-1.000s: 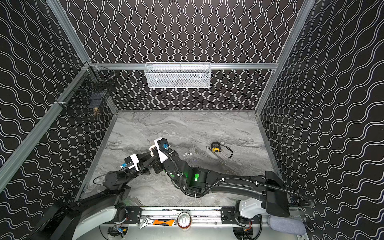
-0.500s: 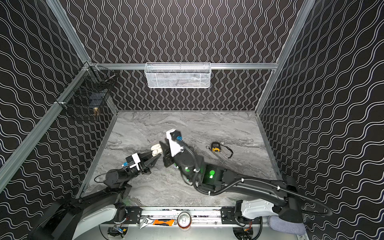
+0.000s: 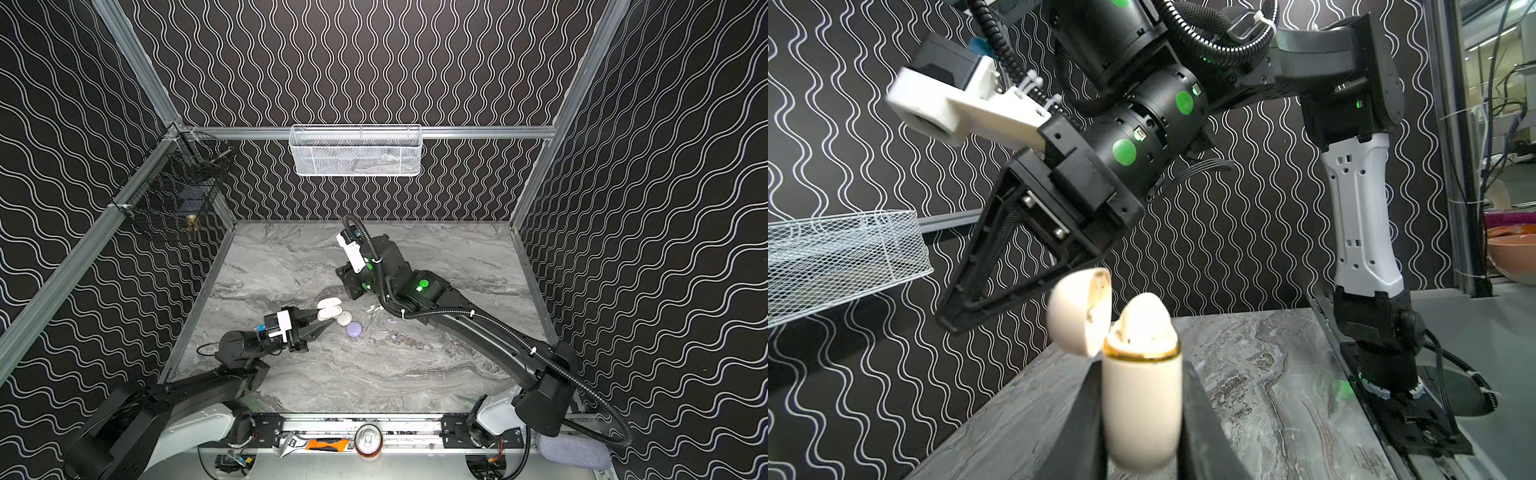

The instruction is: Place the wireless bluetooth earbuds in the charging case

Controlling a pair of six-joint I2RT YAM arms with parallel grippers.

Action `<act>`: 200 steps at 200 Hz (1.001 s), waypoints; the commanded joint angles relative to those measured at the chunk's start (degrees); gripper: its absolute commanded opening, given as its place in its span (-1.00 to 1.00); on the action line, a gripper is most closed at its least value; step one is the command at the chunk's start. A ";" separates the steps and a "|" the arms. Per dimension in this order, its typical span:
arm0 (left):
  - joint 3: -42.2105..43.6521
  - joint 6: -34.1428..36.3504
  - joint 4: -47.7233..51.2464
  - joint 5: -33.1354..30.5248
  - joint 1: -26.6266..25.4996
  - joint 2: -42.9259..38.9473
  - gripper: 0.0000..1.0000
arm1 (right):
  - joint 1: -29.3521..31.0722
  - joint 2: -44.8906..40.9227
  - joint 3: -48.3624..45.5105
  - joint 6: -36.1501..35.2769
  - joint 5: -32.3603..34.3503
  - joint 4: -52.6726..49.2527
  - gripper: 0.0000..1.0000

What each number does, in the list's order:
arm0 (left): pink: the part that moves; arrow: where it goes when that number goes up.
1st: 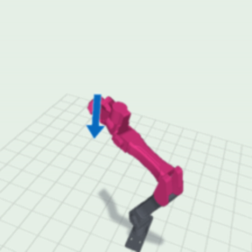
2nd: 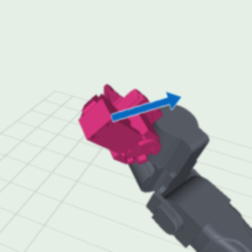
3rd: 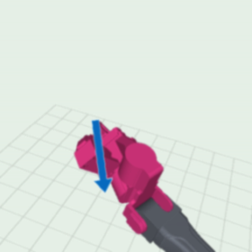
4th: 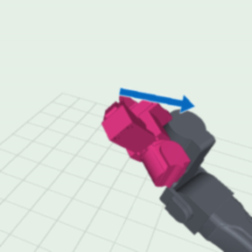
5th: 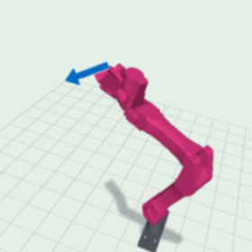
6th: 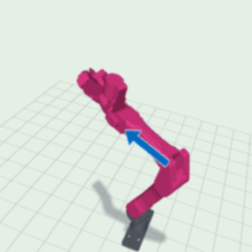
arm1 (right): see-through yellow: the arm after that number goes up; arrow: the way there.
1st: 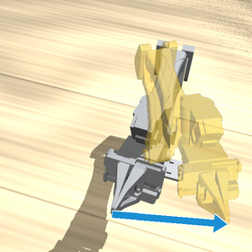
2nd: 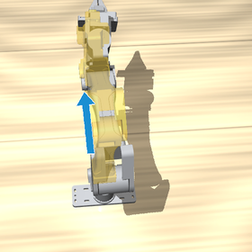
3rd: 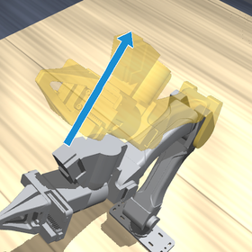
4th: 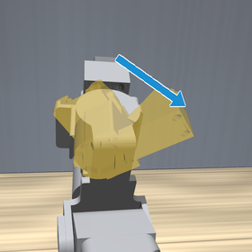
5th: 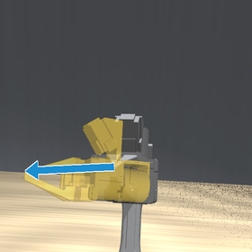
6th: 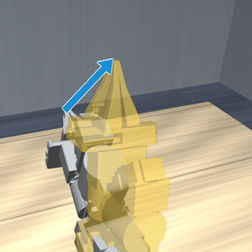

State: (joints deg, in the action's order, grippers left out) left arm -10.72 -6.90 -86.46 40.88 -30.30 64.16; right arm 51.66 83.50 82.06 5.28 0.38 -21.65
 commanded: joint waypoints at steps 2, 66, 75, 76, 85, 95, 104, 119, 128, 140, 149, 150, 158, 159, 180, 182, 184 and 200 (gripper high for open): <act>-0.33 1.27 -1.57 -0.13 -0.02 0.35 -1.00 | 0.06 0.62 0.64 -2.12 -8.18 -1.58 -0.28; -0.75 2.67 2.24 -1.90 -0.06 -0.18 -1.00 | 2.94 -2.63 -3.15 -2.99 -11.34 -0.96 -0.31; -0.79 2.55 2.54 -2.25 -0.10 -0.17 -1.00 | 3.50 -3.52 -3.63 -2.91 -11.05 -0.94 -0.31; -0.79 2.52 2.49 -2.32 -0.10 -0.13 -1.00 | 3.52 -3.66 -3.69 -2.86 -10.94 -0.94 -0.31; -0.49 2.40 2.06 -3.06 -0.06 -0.08 -1.00 | 3.95 -4.70 -4.41 -2.65 -9.92 -0.85 -0.31; -0.19 2.33 2.38 -4.83 0.03 -0.03 -1.00 | 4.24 -6.00 -5.31 -2.10 -8.19 -0.61 -0.31; -0.26 2.17 4.30 -7.21 0.05 -0.03 -1.00 | 4.24 -7.31 -6.27 -0.92 -5.28 -0.34 -0.31; -1.02 1.69 9.36 -12.56 0.72 0.62 -1.00 | 4.15 -10.45 -8.37 1.51 0.95 0.95 -0.17; -1.90 -0.37 12.58 -16.93 1.96 1.49 -1.00 | 3.98 -12.89 -10.12 2.99 5.27 2.11 -0.15; -3.18 -5.67 19.13 -25.89 4.45 2.38 -1.00 | 3.78 -16.31 -12.88 5.24 10.63 4.45 -0.06; -4.88 -10.12 25.54 -31.80 6.86 2.51 -1.00 | 3.32 -18.64 -15.57 7.29 14.43 6.09 0.12; -5.08 -10.58 26.42 -32.30 7.16 2.49 -1.00 | 3.25 -18.81 -15.86 7.42 14.84 6.31 0.13; -7.04 -14.20 33.44 -36.74 8.83 1.86 -1.00 | 2.66 -20.53 -17.63 9.28 17.61 7.23 0.18; -7.43 -14.64 34.42 -37.45 8.93 1.72 -1.00 | 2.57 -20.68 -17.85 9.39 17.80 7.32 0.18; -16.43 -22.63 59.10 -51.68 9.76 1.05 -1.00 | 0.67 -22.88 -21.41 10.80 16.57 9.69 0.25; -17.16 -22.77 60.90 -51.78 9.94 1.34 -1.00 | 0.56 -22.91 -21.57 10.67 16.42 9.83 0.24; -18.02 -22.78 62.42 -51.56 10.10 1.63 -1.00 | 0.55 -22.87 -21.72 10.38 16.37 9.97 0.24; -21.92 -20.69 67.88 -45.80 11.44 4.31 -1.00 | 0.29 -21.36 -21.79 11.48 14.59 9.08 0.21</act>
State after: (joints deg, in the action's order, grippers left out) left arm -28.01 -22.85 -39.07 0.21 -20.29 66.17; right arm 52.23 61.12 60.73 13.82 14.85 -15.44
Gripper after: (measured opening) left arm 0.230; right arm 0.605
